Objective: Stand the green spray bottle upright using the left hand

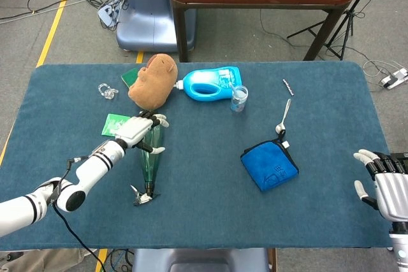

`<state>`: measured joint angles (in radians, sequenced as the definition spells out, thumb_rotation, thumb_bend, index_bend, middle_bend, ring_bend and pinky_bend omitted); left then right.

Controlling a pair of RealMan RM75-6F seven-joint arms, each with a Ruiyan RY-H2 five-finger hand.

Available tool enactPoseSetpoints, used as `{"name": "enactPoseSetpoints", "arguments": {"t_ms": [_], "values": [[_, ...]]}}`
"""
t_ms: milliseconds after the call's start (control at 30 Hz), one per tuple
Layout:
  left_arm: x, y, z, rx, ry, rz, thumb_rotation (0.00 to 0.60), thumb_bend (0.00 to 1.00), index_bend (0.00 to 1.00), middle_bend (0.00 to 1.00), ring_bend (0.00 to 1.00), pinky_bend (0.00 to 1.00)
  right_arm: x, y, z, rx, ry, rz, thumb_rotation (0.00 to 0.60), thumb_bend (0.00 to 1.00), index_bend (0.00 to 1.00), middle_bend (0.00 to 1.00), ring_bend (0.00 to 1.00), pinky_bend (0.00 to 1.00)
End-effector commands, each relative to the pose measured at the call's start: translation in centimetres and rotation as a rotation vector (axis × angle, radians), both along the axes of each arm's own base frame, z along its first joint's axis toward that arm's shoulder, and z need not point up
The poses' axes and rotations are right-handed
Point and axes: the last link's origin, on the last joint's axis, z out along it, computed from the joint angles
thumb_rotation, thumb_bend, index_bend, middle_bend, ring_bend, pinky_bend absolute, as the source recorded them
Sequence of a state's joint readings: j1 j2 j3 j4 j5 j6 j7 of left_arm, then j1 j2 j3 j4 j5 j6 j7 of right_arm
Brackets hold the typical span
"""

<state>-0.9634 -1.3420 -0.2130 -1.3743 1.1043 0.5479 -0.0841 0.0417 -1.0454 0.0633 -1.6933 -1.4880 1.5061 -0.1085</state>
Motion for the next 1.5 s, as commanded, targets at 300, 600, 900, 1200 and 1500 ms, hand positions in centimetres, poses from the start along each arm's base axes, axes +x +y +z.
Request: {"name": "enactPoseSetpoints", "arguments": {"t_ms": [300, 600, 900, 1200, 1500], "values": [[-1.8, 1.5, 0.6, 0.034, 0.137, 0.051, 0.268, 0.19, 0.26, 0.23, 0.00, 0.00, -0.3, 0.1, 0.0, 0.000, -0.007, -0.003, 0.600, 0.35, 0.26, 0.23, 0.16, 0.19], [-5.2, 1.4, 3.2, 0.090, 0.245, 0.123, 0.216, 0.16, 0.29, 0.31, 0.00, 0.00, 0.1, -0.2, -0.2, 0.010, -0.012, 0.017, 0.600, 0.35, 0.26, 0.23, 0.16, 0.19], [-8.5, 0.7, 6.1, 0.132, 0.363, 0.203, 0.201, 0.14, 0.31, 0.34, 0.02, 0.00, 0.5, -0.3, -0.3, 0.016, -0.015, 0.033, 0.600, 0.35, 0.26, 0.23, 0.16, 0.19], [-9.5, -1.2, 8.2, 0.241, 0.349, 0.134, 0.241, 0.14, 0.30, 0.34, 0.04, 0.00, 0.8, -0.3, -0.3, 0.017, -0.013, 0.039, 0.600, 0.35, 0.26, 0.23, 0.16, 0.19], [-8.9, -5.1, 8.9, 0.238, 0.311, -0.132, 0.600, 0.14, 0.17, 0.22, 0.02, 0.00, 0.8, -0.4, -0.5, 0.022, -0.017, 0.039, 0.600, 0.35, 0.27, 0.23, 0.16, 0.19]]}}
